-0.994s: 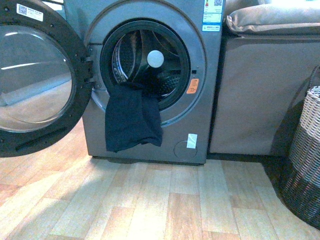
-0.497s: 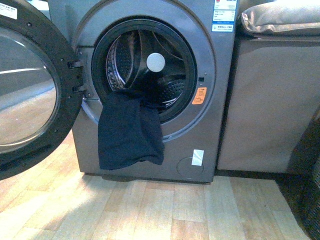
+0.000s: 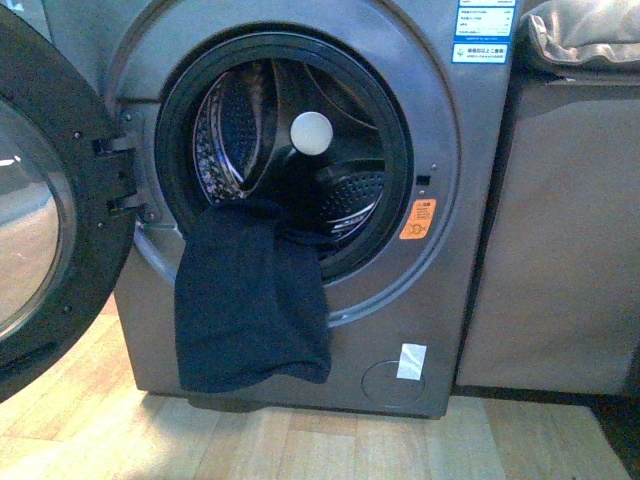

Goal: Collect clothes from washing machine

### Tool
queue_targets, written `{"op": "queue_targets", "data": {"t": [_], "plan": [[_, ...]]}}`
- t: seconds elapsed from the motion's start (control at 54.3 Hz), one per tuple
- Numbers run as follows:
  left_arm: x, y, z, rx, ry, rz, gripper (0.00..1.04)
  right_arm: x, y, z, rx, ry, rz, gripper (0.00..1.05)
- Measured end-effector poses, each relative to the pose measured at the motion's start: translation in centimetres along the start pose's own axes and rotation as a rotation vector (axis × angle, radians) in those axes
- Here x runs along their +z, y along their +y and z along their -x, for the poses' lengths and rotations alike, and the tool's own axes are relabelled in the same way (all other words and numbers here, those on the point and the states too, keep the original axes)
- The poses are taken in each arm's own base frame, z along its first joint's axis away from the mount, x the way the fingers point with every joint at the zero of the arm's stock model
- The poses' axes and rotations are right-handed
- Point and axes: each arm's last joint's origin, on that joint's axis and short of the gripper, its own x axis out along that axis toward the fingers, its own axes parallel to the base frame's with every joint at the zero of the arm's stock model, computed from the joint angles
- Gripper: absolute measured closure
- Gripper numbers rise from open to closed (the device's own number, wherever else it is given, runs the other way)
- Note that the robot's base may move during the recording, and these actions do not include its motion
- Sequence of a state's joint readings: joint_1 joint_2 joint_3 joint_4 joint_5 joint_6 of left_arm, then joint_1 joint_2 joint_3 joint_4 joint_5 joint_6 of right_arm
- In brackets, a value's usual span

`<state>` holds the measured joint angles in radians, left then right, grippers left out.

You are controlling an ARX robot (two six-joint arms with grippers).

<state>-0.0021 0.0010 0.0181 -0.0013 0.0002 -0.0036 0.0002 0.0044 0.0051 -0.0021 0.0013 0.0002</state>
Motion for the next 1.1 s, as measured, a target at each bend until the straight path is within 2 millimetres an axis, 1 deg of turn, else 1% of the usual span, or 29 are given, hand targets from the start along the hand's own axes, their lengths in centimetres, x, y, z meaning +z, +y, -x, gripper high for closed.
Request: {"op": "queue_targets", "data": {"t": [0.681,0.718,0.755,0.773,0.81,0.847,0.902,0.957,1.012,1.049,1.104], "plan": [[0.0,0.0,0.0,0.000,0.001,0.000,0.07,0.0,0.0,0.0,0.003,0.000,0.000,0.07],[-0.1,0.0,-0.1,-0.089,0.068,0.052,0.07,0.0,0.0,0.0,0.002,0.000,0.000,0.07],[-0.3,0.1,-0.3,-0.178,0.161,0.141,0.07,0.0,0.0,0.0,0.002,0.000,0.000,0.07],[-0.4,0.1,-0.4,-0.198,0.181,0.156,0.07,0.0,0.0,0.0,0.002,0.000,0.000,0.07],[-0.5,0.1,-0.8,-0.256,0.236,0.237,0.07,0.0,0.0,0.0,0.005,0.000,0.000,0.07],[-0.4,0.0,-1.2,-0.286,0.254,0.264,0.07,0.0,0.0,0.0,0.003,0.000,0.000,0.07],[0.8,-0.1,-2.4,-0.314,0.241,0.288,0.07,0.0,0.0,0.0,0.002,0.000,0.000,0.07],[2.8,-0.4,-4.5,-0.322,0.195,0.271,0.07,0.0,0.0,0.0,0.002,0.000,0.000,0.07],[4.4,-0.8,-7.1,-0.322,0.166,0.250,0.07,0.0,0.0,0.0,0.002,0.000,0.000,0.07],[4.8,-1.0,-8.2,-0.324,0.162,0.243,0.07,0.0,0.0,0.0,0.002,0.000,0.000,0.07],[5.1,-1.5,-10.5,-0.327,0.171,0.235,0.07,0.0,0.0,0.0,0.002,0.000,0.000,0.07]]}}
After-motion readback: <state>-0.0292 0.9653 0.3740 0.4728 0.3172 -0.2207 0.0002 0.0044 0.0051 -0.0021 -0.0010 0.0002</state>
